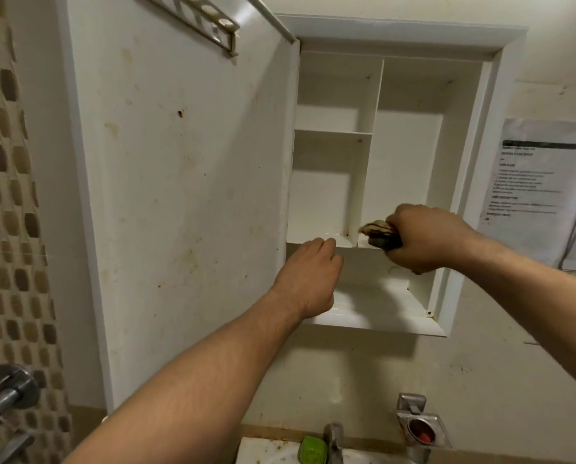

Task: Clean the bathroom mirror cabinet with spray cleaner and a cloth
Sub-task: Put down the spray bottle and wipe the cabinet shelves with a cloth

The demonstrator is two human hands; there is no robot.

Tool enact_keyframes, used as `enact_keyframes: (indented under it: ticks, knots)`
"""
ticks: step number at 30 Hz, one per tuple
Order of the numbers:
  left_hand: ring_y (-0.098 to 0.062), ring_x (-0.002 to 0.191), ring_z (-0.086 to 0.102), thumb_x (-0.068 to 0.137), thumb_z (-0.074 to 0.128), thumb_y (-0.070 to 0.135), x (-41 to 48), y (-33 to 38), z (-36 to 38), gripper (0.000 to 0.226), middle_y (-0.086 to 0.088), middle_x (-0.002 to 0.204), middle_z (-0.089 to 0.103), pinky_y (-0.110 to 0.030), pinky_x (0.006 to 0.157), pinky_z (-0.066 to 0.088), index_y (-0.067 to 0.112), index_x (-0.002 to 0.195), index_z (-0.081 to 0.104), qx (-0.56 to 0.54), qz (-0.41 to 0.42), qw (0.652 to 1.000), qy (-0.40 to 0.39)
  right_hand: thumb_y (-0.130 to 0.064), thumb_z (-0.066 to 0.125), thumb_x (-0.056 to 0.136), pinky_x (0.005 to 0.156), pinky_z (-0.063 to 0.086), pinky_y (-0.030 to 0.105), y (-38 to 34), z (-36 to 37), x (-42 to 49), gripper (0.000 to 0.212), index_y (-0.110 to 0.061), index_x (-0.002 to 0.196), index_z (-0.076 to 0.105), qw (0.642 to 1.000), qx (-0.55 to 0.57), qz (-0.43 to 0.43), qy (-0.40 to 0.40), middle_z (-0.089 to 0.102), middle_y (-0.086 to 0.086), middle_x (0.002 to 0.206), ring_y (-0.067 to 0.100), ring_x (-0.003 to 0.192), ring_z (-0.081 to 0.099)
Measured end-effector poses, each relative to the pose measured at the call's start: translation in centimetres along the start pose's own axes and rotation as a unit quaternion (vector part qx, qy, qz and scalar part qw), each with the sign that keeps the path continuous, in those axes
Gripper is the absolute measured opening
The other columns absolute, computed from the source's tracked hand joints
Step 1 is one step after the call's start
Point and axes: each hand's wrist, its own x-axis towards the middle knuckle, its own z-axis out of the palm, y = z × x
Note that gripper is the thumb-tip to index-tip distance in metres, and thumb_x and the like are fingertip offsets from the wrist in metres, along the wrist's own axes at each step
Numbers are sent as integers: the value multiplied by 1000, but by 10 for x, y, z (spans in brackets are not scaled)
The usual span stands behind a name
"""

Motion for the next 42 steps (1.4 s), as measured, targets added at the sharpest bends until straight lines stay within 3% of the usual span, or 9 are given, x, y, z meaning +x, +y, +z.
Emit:
enact_keyframes:
  ticks: [5, 13, 18, 22, 28, 33, 38, 40, 42]
  knots:
    - [-28, 106, 55, 84, 60, 17, 7, 2, -3, 30, -15, 120, 58, -38, 91, 47, 8, 112, 64, 12, -52, 998, -11, -18, 64, 90, 80, 55, 44, -36, 17, 29, 45, -17, 135, 59, 960, 12, -140, 241, 60, 6, 130, 29, 112, 57]
    - [-21, 85, 48, 86, 57, 7, 10, -8, -4, 22, -13, 111, 60, -34, 77, 43, 6, 104, 69, -30, -68, 997, 4, -34, 48, 104, 98, 41, 39, -94, 37, 103, 29, -22, 127, 63, 937, -329, -94, -68, 62, 2, 129, 26, 122, 55]
    - [-26, 95, 59, 87, 58, 6, 7, -11, -8, 26, -13, 114, 63, -35, 74, 43, 6, 108, 71, -50, -75, 996, 7, -16, 57, 97, 74, 50, 35, -102, 11, 135, 19, -10, 113, 66, 976, -116, -35, -179, 64, 4, 95, 21, 82, 61]
    - [-28, 113, 59, 87, 57, 7, 6, -11, 5, 32, -18, 138, 60, -38, 94, 50, 3, 115, 72, -28, -62, 998, 10, -9, 61, 90, 69, 52, 34, -117, 18, 142, 3, -11, 89, 63, 985, 112, -66, -117, 67, 9, 91, 27, 84, 63]
    - [-25, 102, 58, 84, 59, 6, 5, -9, 7, 25, -13, 112, 68, -32, 85, 46, 5, 103, 75, -35, -78, 996, 19, -38, 62, 95, 82, 41, 37, -89, 31, 127, 20, -26, 112, 63, 950, -245, -177, -76, 67, -2, 110, 21, 98, 61]
    - [-24, 98, 61, 87, 58, 6, 5, -4, -1, 27, -13, 117, 66, -34, 83, 51, 7, 108, 75, -56, -103, 993, 12, -48, 48, 102, 100, 35, 41, -96, 29, 116, 35, -25, 123, 63, 889, -431, -108, -112, 64, -1, 126, 24, 117, 55]
    - [-26, 105, 59, 88, 57, 8, 7, -4, 3, 28, -15, 117, 67, -37, 89, 51, 6, 111, 73, -56, -110, 992, -7, -17, 60, 93, 87, 55, 37, -104, 17, 130, 19, -13, 111, 67, 992, -20, -29, -122, 68, 6, 122, 29, 100, 64]
    - [-28, 114, 57, 87, 57, 8, 8, -6, 4, 36, -17, 127, 64, -38, 97, 49, 3, 119, 71, -47, -106, 993, 6, -8, 60, 91, 95, 51, 30, -103, 11, 129, 40, -18, 129, 67, 982, 137, -49, -118, 67, 3, 128, 27, 112, 63]
    - [-26, 113, 56, 87, 57, 8, 8, -6, 7, 33, -15, 126, 64, -36, 96, 48, 3, 117, 70, -47, -108, 993, 5, -9, 63, 91, 95, 51, 31, -101, 16, 118, 49, -25, 137, 63, 980, 113, -84, -138, 67, 0, 128, 24, 113, 63]
